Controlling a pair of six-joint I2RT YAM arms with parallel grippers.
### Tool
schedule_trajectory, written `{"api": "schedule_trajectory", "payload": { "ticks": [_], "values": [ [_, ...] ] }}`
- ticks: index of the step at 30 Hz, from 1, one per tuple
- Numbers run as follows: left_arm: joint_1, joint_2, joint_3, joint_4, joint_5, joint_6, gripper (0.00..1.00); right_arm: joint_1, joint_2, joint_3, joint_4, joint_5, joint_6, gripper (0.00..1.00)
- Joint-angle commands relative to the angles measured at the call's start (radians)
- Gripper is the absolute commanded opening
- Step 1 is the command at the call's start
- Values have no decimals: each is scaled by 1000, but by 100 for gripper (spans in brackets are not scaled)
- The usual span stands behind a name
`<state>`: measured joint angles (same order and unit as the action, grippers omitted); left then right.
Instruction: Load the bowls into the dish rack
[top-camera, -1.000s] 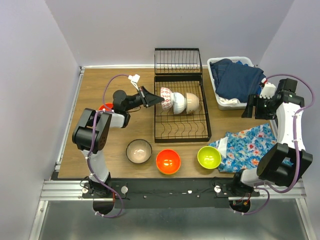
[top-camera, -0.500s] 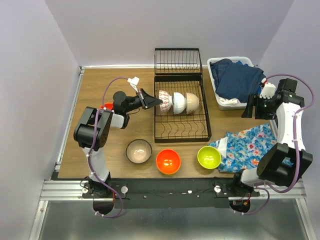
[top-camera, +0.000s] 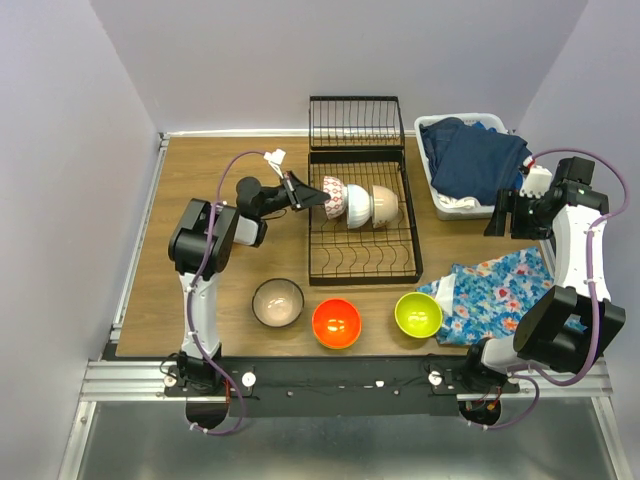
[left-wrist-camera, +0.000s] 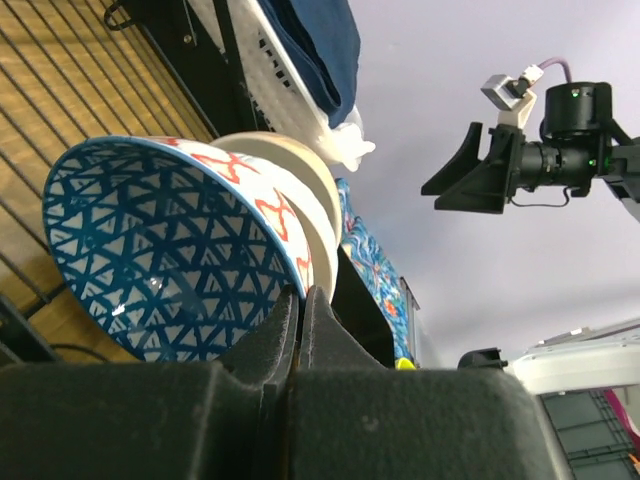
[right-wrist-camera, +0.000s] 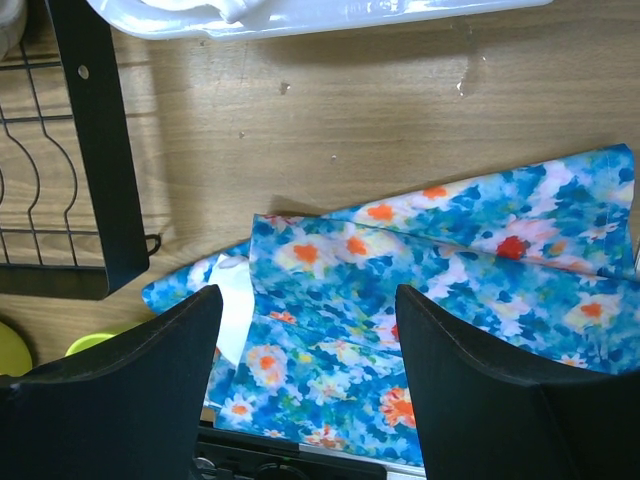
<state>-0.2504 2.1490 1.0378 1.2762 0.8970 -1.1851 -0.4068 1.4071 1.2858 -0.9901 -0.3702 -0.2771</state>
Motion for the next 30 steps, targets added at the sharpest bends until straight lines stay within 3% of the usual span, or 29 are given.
{"api": "schedule_trajectory", "payload": {
  "ticks": [1,5,11,12,15,18,30],
  "values": [
    [-7,31,34,94,43,-70,0,2,7,18,-19,31,12,78],
    [-10,2,-14,81,45,-64,0,2,13,21,-18,31,10,78],
    [-12,-129,-125,-113,25,137,0,2,20,17,-2,24,13,78],
    [-12,-153,-133,-192,8,169,2,2,21,12,1,21,16,78],
    [-20,-190,-95,-431,-27,333,23,2,26,3,14,10,21,78],
    [-26,-204,-44,-573,-49,447,34,2,35,6,21,2,21,78],
    [-24,-366,56,-1108,-116,818,48,2,27,0,41,-44,9,78]
  ]
}}
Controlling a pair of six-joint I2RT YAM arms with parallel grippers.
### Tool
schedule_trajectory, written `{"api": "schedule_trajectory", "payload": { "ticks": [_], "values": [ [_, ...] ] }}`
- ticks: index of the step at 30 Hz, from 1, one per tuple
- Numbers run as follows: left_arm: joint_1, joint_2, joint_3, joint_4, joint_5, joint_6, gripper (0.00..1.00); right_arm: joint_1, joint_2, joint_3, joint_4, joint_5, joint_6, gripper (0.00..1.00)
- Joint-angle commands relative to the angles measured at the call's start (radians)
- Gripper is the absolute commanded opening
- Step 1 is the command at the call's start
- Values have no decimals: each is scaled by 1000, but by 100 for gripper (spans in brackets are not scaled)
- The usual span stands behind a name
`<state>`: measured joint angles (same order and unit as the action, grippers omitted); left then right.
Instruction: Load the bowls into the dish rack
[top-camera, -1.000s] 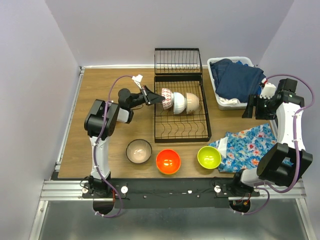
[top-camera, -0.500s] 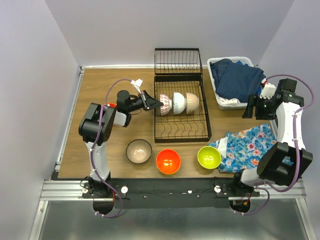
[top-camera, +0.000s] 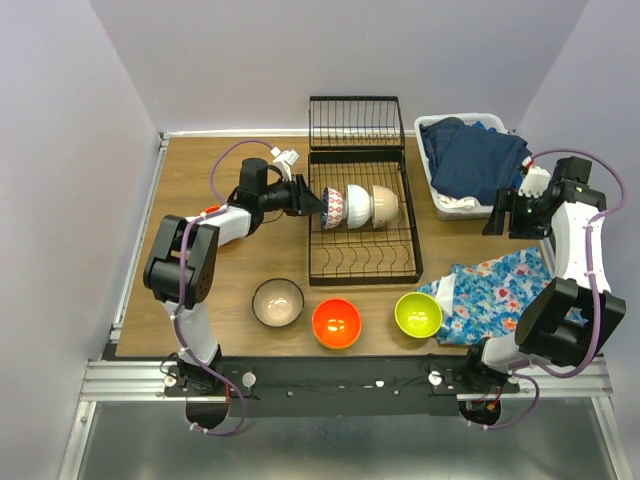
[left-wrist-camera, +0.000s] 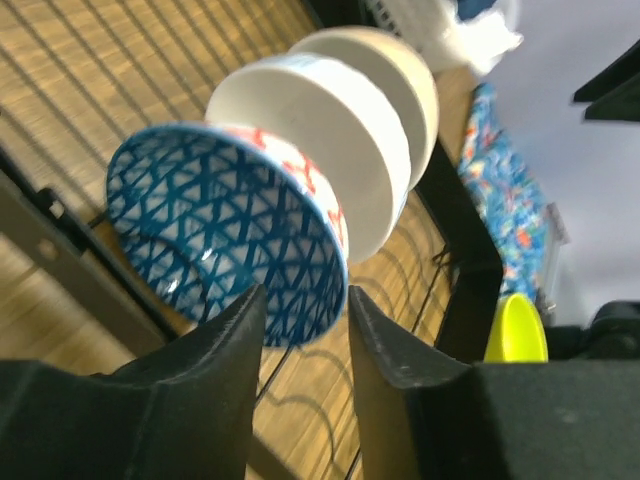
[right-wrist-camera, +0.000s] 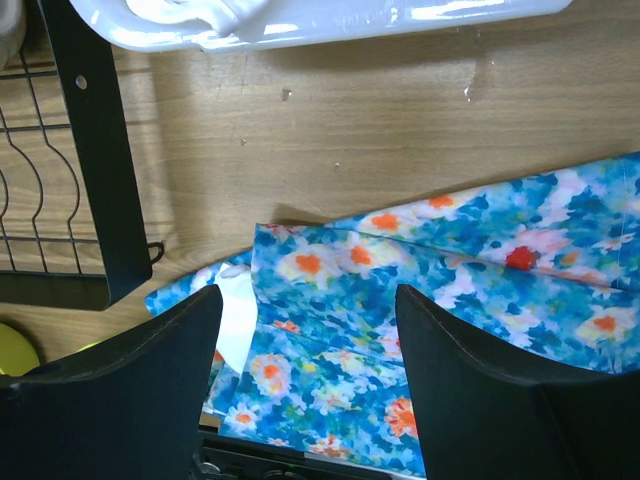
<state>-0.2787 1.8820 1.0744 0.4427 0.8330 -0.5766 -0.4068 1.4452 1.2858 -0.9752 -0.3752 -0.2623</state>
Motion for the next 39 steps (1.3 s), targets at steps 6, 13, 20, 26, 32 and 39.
{"api": "schedule_trajectory", "payload": {
  "ticks": [6,13,20,26,32,39],
  "values": [
    [16,-243,-36,-378,-20,316,55,2,-37,-29,40,-62,-11,78],
    [18,-460,16,-922,-32,858,56,2,-60,-57,47,-99,-38,78],
    [12,-667,-4,-1591,-109,1644,62,2,-107,-97,96,-156,-69,78],
    [-161,-785,-96,-1771,-314,1838,62,2,-177,-181,145,-192,-66,78],
    [-284,-863,-211,-1645,-419,1710,63,2,-250,-210,130,-211,-75,78],
    [-396,-819,-289,-1459,-491,1536,64,2,-292,-236,118,-232,-74,78]
  ]
}}
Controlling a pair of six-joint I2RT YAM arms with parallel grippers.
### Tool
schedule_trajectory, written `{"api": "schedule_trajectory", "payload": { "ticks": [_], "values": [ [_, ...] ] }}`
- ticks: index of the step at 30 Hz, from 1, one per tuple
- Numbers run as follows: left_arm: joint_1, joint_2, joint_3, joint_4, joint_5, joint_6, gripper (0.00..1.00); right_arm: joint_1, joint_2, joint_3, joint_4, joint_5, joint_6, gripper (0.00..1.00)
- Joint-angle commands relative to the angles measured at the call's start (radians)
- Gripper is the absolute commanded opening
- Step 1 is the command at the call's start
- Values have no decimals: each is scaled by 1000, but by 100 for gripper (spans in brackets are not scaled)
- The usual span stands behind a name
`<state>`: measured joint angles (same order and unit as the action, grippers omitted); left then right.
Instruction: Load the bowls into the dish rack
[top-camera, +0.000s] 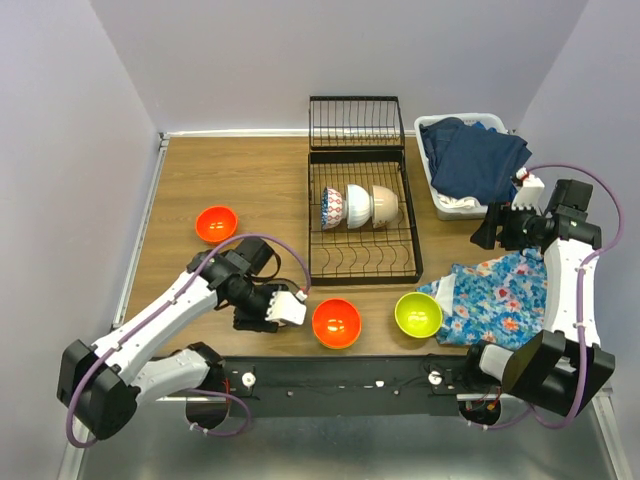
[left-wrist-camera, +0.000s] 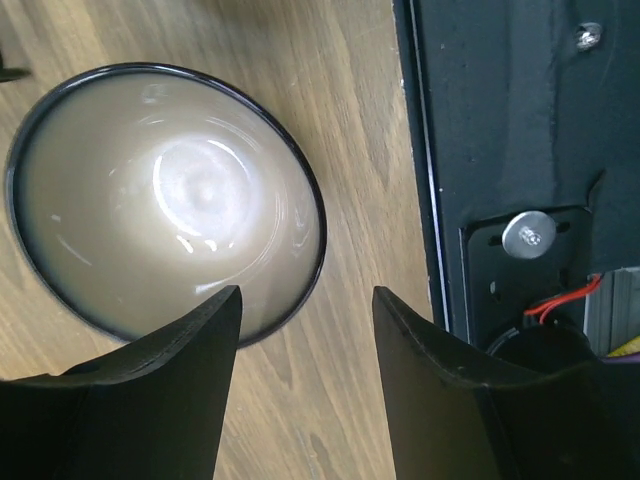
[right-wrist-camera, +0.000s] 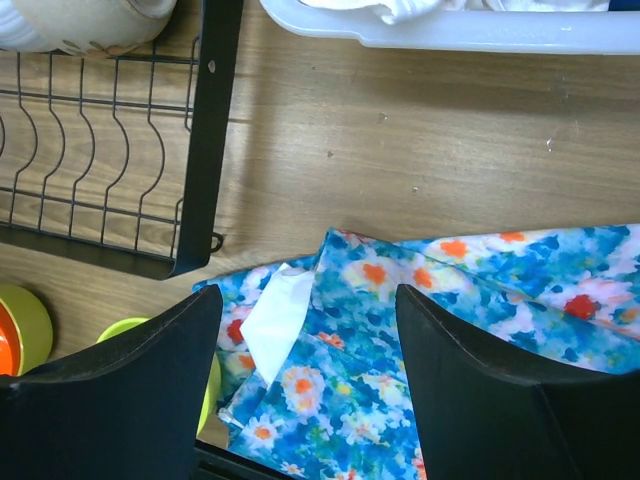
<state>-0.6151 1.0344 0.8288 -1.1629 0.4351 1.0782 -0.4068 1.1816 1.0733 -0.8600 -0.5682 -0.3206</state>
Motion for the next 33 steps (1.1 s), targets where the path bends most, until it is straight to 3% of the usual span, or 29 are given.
{"api": "schedule_trajectory", "payload": {
  "ticks": [1,6,9,13,15,19,24,26,28,33],
  "values": [
    [-92,35,-60,176,-105,-170,64,2,-30,-24,1,-41,-15,78],
    [-109,49,-97,296,-139,-221,63,2,-37,-21,-16,-39,-24,78],
    [-107,52,-131,293,-151,-204,56,2,-39,-30,-10,-41,-21,78],
    [-109,32,-155,258,-116,-207,33,2,-39,-32,-1,-44,-8,78],
    [-109,10,-163,232,-107,-205,30,2,-40,-38,10,-44,3,78],
    [-109,-17,-159,198,-99,-215,0,2,-31,-42,24,-42,15,78],
    [-89,-86,47,66,-95,-205,0,2,-11,-6,6,-36,15,78],
    [-69,-85,166,51,-79,-268,0,2,6,7,9,-42,26,78],
    [-55,-34,264,104,-52,-354,0,2,36,13,13,-51,41,78],
    [116,111,351,328,115,-650,0,3,98,33,21,-38,28,77]
  ]
}}
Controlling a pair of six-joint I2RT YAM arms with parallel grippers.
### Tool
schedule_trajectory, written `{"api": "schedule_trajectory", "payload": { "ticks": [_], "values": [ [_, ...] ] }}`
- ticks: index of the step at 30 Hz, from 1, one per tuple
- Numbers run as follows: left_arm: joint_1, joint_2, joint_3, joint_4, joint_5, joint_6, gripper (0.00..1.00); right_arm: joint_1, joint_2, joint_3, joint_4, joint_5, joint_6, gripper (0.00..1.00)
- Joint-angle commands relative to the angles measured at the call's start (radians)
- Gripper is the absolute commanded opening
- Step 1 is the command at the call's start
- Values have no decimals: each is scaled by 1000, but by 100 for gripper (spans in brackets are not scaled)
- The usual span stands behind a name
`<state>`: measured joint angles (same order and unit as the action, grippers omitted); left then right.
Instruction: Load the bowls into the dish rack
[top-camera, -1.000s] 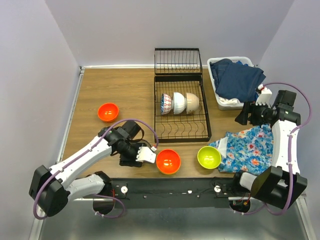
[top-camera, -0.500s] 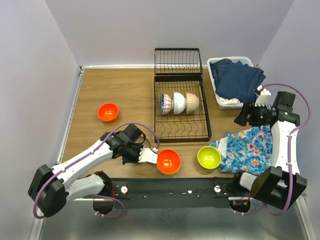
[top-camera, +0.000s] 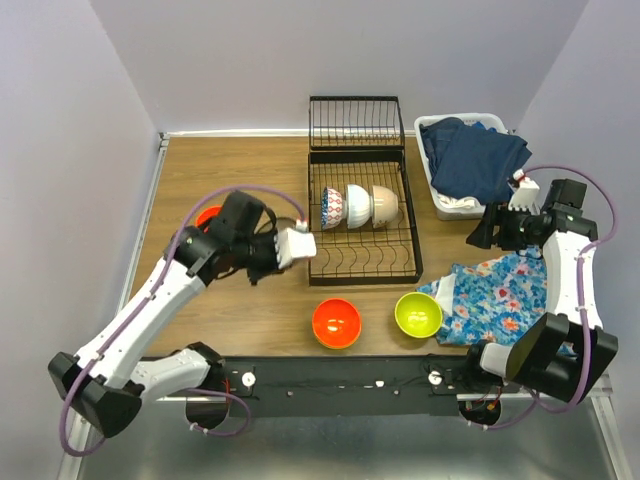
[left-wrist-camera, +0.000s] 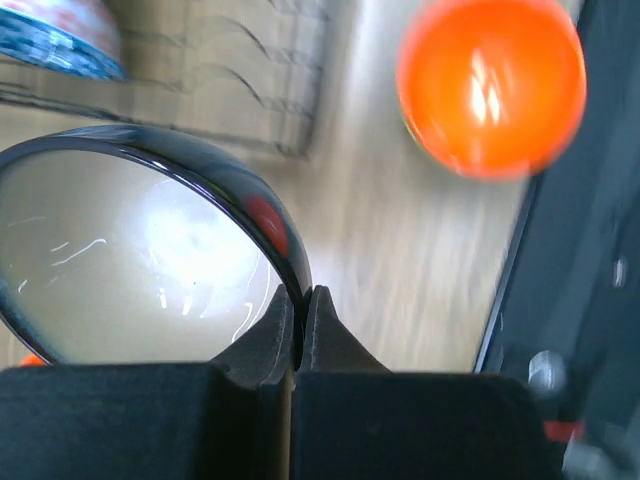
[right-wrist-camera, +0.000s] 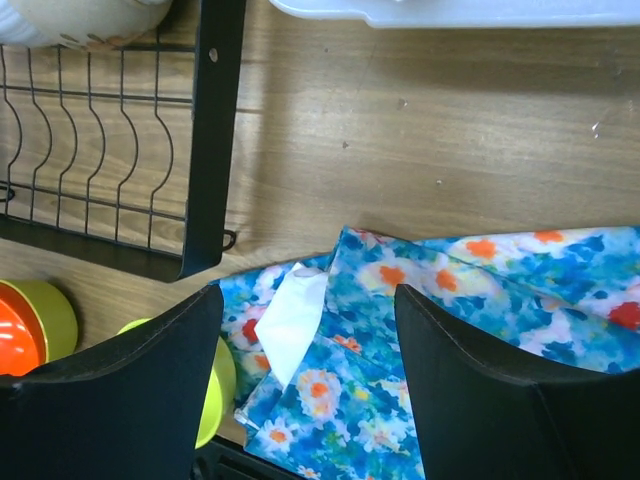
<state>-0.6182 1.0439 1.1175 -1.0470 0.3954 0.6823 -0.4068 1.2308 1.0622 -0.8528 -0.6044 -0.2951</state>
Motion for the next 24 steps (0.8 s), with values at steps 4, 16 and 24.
{"api": "schedule_trajectory", "payload": {
  "ticks": [4,16,24],
  "values": [
    [259,198,82,494,403,-455,0,3,114,174,-29,34,14,77],
    [345,499,-157,2258,822,-1728,0,3,153,254,-42,87,59,77],
    [203,685,33,2717,763,-2112,0,3,157,171,-18,98,91,77]
  ]
}}
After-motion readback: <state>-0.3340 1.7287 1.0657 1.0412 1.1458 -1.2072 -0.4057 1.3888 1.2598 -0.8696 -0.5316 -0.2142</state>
